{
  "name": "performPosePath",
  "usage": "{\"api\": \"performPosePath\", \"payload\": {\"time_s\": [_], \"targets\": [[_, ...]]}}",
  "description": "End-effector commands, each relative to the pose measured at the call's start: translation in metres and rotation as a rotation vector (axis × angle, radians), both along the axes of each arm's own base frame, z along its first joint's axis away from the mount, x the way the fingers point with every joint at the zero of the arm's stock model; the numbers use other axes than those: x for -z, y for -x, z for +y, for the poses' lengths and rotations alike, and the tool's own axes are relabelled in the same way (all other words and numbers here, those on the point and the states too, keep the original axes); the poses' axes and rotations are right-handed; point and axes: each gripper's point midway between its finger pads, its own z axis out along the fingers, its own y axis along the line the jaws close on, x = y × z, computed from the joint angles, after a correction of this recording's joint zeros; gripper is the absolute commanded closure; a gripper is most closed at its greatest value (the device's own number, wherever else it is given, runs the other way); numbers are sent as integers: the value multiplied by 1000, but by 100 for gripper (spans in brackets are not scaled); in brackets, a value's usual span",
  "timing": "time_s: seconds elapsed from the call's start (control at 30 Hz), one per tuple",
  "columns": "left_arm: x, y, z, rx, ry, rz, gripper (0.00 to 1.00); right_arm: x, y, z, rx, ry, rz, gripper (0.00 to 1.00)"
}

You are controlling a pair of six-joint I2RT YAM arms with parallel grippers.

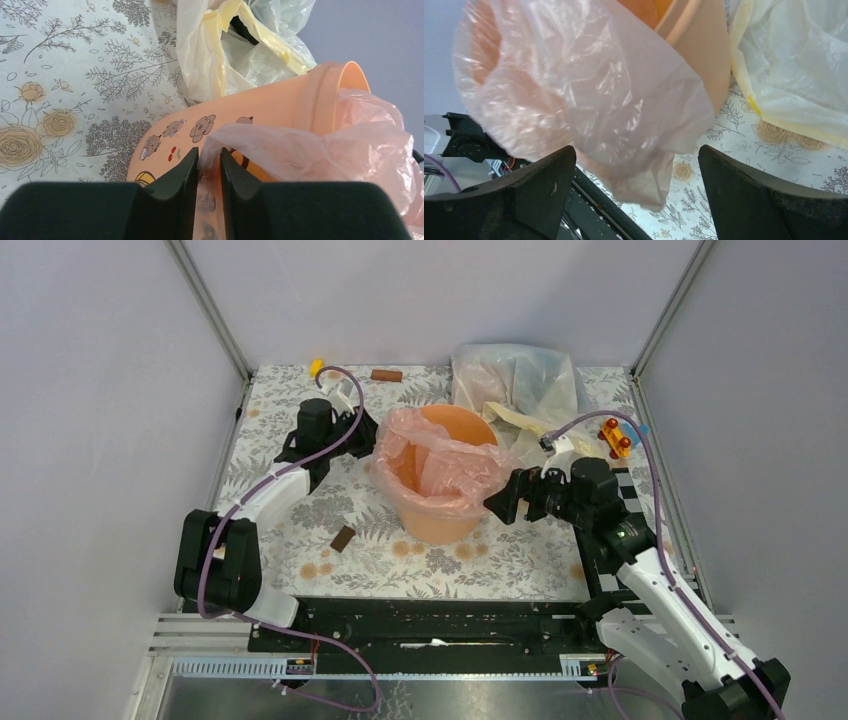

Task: Put the trash bags into the trash bin

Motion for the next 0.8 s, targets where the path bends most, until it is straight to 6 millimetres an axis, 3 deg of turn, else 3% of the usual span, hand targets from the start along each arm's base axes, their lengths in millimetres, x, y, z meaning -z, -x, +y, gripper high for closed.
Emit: {"api": "performPosePath", "payload": {"time_s": [0.0, 0.13, 0.37, 0.53, 0.7, 0.77], "targets": [[-22, -6, 5, -51, -5, -77, 75, -45, 12, 1, -26, -73, -124, 0], [-22, -8, 4, -54, 1, -80, 75, -74, 18, -7, -21, -67, -196, 0], [-22, -8, 7, -66, -18, -86, 75, -151, 7, -11, -21, -36, -388, 0], [-23, -6, 3, -46, 5, -68, 75, -169, -17, 14, -154, 25, -404, 17], [-26, -1, -4, -16, 51, -18, 75, -180, -38, 44, -312, 46, -433, 23], [-28, 1, -7, -5, 68, 0, 75, -175, -48, 55, -351, 58, -413, 25]]}}
